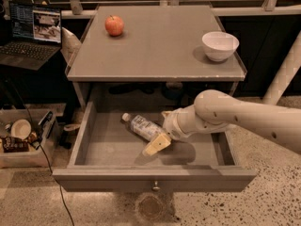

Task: Pick blue plastic bottle from top drawer and place on counter

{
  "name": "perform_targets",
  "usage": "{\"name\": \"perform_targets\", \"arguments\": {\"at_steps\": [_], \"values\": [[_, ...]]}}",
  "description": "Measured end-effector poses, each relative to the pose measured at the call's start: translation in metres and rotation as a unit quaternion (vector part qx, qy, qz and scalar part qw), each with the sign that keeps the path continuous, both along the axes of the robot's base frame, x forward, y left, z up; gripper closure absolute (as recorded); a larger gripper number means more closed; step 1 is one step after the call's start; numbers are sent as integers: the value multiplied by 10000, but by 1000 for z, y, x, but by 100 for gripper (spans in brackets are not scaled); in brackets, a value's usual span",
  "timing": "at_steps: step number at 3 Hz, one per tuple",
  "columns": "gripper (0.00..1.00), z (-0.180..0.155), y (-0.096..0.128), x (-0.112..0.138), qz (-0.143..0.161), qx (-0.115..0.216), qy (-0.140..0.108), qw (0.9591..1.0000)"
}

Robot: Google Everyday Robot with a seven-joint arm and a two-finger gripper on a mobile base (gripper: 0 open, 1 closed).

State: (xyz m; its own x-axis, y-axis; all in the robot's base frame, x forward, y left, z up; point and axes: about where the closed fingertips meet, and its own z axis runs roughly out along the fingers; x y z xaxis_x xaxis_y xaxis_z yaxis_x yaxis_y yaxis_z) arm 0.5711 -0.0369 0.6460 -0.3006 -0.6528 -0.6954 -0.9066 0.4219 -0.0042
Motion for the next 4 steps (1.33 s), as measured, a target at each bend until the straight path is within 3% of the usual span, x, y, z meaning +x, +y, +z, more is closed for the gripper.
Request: {"name": "perform_targets", "arguments": {"at_steps": [1,4], "values": [[1,-26,1,2,-138,-125,276,9994],[69,-26,2,2,-137,-125,276,9994]]}}
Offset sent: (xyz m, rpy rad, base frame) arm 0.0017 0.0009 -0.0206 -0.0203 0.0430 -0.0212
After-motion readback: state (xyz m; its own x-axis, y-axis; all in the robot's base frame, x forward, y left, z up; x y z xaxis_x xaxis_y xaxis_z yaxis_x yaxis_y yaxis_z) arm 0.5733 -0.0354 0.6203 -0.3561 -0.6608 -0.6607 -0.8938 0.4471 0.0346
